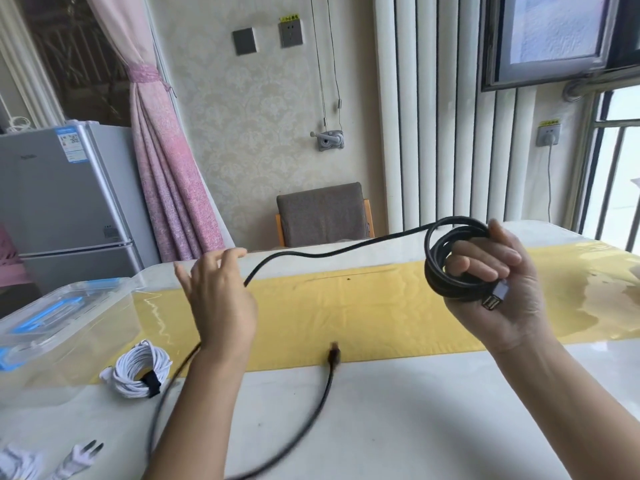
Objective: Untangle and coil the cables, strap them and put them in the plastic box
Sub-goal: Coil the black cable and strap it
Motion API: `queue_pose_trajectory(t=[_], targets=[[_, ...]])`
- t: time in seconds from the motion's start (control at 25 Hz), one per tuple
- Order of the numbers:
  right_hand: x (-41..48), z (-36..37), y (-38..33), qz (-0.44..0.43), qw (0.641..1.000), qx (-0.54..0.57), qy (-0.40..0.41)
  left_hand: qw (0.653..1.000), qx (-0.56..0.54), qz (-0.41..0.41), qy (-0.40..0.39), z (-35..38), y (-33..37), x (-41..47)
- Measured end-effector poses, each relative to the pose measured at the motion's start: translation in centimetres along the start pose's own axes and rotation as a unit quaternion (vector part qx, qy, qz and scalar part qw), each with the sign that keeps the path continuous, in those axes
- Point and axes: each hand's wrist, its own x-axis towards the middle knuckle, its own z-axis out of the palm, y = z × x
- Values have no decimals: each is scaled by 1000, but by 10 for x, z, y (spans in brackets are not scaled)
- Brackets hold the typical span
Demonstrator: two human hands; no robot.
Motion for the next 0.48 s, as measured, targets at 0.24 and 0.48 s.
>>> queue_pose_trajectory(t=[0.24,0.48], targets=[[4,-1,14,83,989,-110,-53,975,-149,118,-114,9,26,-15],[4,-3,36,183,951,-233,-84,830,-388,196,-350,12,78,-48]])
